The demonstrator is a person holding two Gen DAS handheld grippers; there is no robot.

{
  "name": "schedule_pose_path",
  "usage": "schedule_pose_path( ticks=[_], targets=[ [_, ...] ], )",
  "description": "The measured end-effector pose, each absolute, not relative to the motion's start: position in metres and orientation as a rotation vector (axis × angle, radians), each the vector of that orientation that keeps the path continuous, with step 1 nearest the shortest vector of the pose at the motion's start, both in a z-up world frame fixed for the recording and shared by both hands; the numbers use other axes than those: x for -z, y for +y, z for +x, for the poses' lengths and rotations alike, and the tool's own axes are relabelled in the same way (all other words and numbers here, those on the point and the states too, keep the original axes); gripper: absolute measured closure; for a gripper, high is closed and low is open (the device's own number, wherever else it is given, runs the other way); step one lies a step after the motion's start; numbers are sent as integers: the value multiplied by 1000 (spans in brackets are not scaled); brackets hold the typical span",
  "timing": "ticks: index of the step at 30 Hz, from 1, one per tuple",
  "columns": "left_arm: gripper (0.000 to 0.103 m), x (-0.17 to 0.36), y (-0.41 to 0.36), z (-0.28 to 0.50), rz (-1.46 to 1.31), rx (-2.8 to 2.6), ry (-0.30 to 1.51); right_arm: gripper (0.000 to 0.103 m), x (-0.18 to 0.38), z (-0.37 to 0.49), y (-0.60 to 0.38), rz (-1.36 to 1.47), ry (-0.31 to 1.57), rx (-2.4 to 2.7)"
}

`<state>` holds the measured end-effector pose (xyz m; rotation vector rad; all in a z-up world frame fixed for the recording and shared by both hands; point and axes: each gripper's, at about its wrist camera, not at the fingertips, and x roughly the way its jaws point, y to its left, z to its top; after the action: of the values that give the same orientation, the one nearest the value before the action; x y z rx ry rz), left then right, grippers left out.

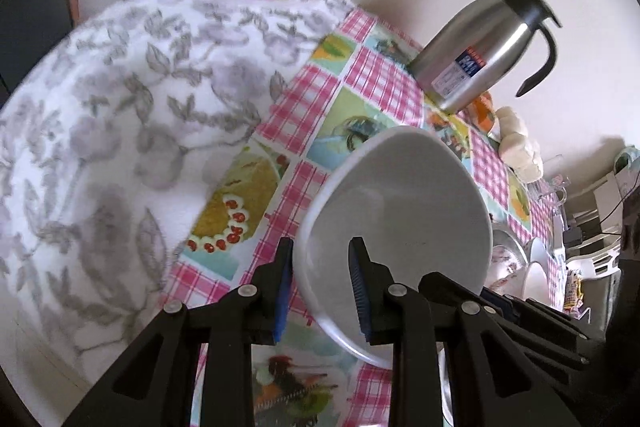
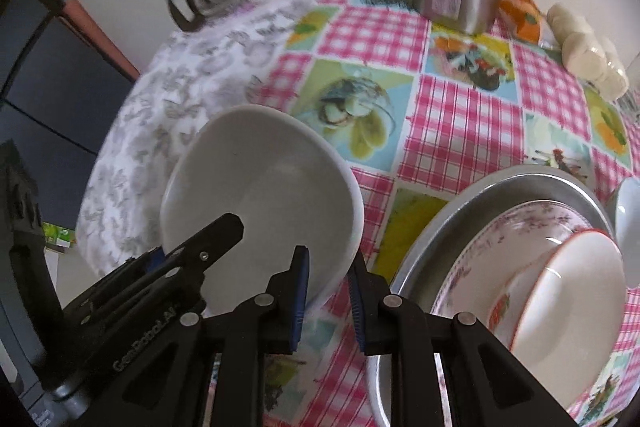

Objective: Organize plates and bowls
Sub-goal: 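Lift the white square bowl with both grippers and carry it over the tray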

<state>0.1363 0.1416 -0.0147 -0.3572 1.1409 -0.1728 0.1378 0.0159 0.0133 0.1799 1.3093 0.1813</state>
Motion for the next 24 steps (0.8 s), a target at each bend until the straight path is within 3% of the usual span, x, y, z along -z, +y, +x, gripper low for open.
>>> schedule_pose_path(
  ticks=[13,24],
  targets=[
    [77,-66,101,102,-282,199,969,82,-85,98,-22,264,1104,-164],
    [77,-87,45,79,-243,304,919,82,-114,59,-85,334,956,-86]
  ],
)
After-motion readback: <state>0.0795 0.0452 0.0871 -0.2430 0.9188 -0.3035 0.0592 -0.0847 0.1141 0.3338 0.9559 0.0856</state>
